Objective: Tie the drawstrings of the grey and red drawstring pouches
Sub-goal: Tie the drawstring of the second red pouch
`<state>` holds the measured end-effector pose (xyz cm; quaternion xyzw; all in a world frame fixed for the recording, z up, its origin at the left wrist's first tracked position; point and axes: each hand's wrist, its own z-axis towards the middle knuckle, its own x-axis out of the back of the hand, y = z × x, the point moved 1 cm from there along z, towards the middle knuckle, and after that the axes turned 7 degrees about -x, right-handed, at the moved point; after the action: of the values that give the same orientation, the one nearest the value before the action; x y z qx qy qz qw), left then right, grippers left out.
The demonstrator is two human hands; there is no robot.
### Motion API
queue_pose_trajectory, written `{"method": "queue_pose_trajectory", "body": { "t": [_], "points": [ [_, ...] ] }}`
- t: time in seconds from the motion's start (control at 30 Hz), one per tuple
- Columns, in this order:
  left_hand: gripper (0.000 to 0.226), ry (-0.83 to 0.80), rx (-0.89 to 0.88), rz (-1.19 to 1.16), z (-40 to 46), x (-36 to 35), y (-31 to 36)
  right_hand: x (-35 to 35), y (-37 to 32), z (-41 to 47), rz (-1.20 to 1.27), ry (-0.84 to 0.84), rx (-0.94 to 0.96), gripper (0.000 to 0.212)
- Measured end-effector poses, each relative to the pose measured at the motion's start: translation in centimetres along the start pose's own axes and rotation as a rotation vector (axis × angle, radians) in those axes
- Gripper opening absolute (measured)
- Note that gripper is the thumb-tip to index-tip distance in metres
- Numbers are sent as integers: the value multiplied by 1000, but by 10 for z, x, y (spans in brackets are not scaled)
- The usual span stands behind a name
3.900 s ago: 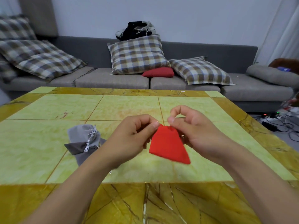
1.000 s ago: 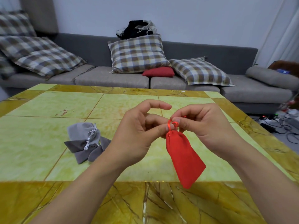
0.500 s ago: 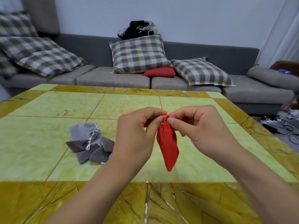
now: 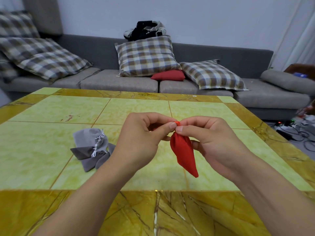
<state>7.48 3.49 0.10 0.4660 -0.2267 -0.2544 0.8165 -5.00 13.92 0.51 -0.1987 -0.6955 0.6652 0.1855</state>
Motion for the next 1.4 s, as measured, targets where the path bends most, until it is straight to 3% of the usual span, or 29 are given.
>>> {"method": "queue_pose_trajectory", "body": {
  "t": [0.27, 0.57, 0.8, 0.97, 1.13, 1.3, 1.4],
  "points": [
    [8, -14, 80, -166, -2, 0, 0, 8, -3, 1, 30, -228, -87, 34],
    [10, 68, -21, -116, -2, -3, -6, 3, -5, -3, -79, -153, -36, 36],
    [10, 15, -61, -124, -2, -5, -6, 1, -4, -3, -5, -114, -89, 28],
    [12, -103, -204, 25, -1, -1, -2, 3, -7, -3, 63, -147, -128, 33],
    [17, -120, -329, 185, -3, 2, 3, 4, -8, -4, 93, -155, -164, 24],
    [18, -174, -645, 506, -1, 7, 5, 3, -5, -3, 131, -144, -225, 15],
    [17, -193, -717, 559, -1, 8, 3, 2, -4, -3, 172, -152, -275, 14]
  ]
}}
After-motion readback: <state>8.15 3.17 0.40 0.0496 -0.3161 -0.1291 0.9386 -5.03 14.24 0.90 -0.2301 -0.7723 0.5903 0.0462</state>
